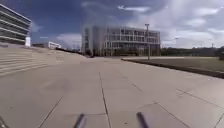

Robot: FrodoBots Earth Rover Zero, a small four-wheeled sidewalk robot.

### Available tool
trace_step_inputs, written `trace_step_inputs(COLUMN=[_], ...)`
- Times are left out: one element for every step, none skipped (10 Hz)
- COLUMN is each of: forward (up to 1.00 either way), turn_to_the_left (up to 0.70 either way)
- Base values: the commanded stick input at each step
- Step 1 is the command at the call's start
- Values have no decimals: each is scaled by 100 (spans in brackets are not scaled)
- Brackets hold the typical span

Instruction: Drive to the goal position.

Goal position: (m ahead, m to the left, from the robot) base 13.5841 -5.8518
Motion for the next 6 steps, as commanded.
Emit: trace_step_inputs(forward=[50,50,50,50,50,50], turn_to_the_left=[0,0,0,0,0,0])
